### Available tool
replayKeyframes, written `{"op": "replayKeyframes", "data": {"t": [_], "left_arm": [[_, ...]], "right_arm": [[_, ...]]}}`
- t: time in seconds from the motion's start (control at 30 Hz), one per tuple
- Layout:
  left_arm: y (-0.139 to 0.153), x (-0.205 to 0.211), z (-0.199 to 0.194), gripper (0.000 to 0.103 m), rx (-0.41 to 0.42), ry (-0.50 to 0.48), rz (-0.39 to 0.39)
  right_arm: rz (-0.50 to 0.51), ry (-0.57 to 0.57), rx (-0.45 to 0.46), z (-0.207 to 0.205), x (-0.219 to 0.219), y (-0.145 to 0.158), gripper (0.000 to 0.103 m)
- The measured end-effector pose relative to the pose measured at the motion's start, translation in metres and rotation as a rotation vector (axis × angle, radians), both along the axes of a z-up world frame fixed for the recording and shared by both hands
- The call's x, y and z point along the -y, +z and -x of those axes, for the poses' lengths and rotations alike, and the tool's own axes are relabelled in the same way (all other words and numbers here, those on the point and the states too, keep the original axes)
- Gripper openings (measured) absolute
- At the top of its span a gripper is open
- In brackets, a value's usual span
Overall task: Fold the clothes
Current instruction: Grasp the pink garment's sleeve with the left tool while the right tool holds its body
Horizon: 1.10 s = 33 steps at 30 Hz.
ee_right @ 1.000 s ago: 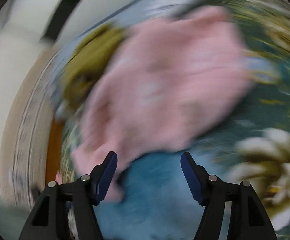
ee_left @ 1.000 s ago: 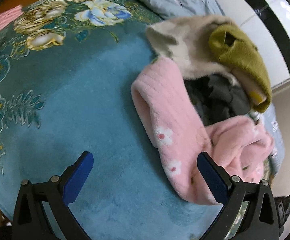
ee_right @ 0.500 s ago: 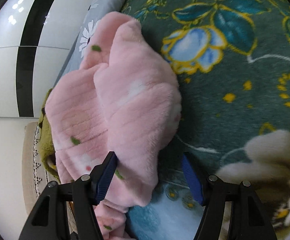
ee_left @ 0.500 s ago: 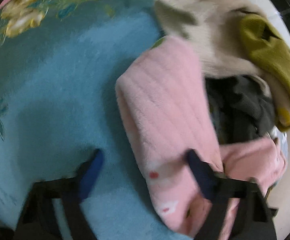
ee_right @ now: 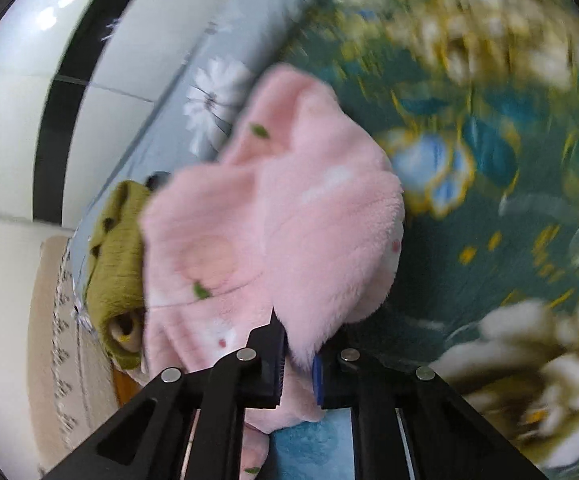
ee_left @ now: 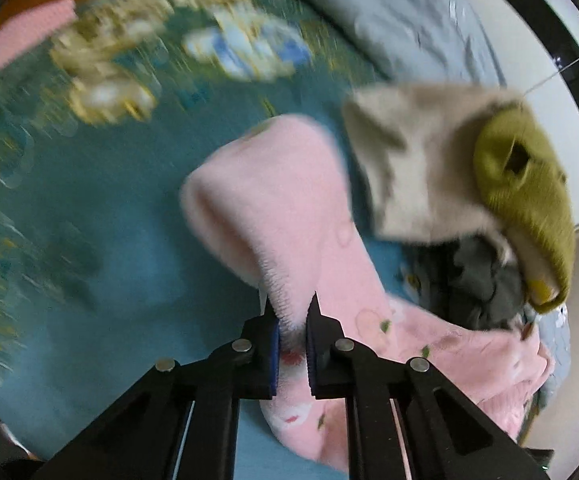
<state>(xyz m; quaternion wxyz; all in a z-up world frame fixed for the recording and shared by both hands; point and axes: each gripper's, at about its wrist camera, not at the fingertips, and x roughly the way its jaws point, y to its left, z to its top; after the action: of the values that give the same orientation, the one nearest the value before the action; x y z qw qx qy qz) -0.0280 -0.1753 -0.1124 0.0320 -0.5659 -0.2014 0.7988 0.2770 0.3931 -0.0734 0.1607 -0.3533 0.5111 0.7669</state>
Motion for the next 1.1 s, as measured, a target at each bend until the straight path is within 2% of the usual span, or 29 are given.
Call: {"op": "replayKeyframes", "data": {"t": [0.1,0.23,0.43,0.5,0.67,0.8,0.87,0.97,1.1], "left_arm": [[0.027,0.03,-0.001,0.01,-0.067,0.016,0.024],[0.05,0.05,-0.007,0.01,-0.132,0.005,0.058],[0.066,0.071,-0.046,0.01,-0.14,-0.062,0.062],[0.063,0.074,-0.054,0.01,-0.124,-0.069,0.069],[0.033,0.079,-0.062,0.011,-0.048,-0.047,0.125],[-0.005,0.081,-0.06,0.011,0.048,-0.034,0.194],[-0.017,0.084,-0.057,0.011,0.083,-0.018,0.207],[-0.023,0.082,-0.046,0.011,0.086,-0.01,0.222],[-0.03,0.068,-0.022,0.012,0.046,-0.022,0.231]], "right_arm": [[-0.085,0.023,-0.046,-0.021,-0.007,0.044,0.01],[-0.151,0.029,-0.071,-0.052,-0.007,0.075,0.01],[-0.245,0.073,-0.097,-0.107,0.008,0.129,0.01],[-0.266,0.11,-0.063,-0.109,0.01,0.132,0.01],[-0.19,0.182,0.082,-0.082,0.015,0.079,0.01],[-0.155,0.213,0.186,-0.051,0.02,0.034,0.01],[-0.157,0.205,0.192,-0.036,0.019,0.026,0.01],[-0.183,0.184,0.185,-0.016,0.015,0.023,0.01],[-0.212,0.158,0.214,0.007,0.012,0.016,0.01]]}}
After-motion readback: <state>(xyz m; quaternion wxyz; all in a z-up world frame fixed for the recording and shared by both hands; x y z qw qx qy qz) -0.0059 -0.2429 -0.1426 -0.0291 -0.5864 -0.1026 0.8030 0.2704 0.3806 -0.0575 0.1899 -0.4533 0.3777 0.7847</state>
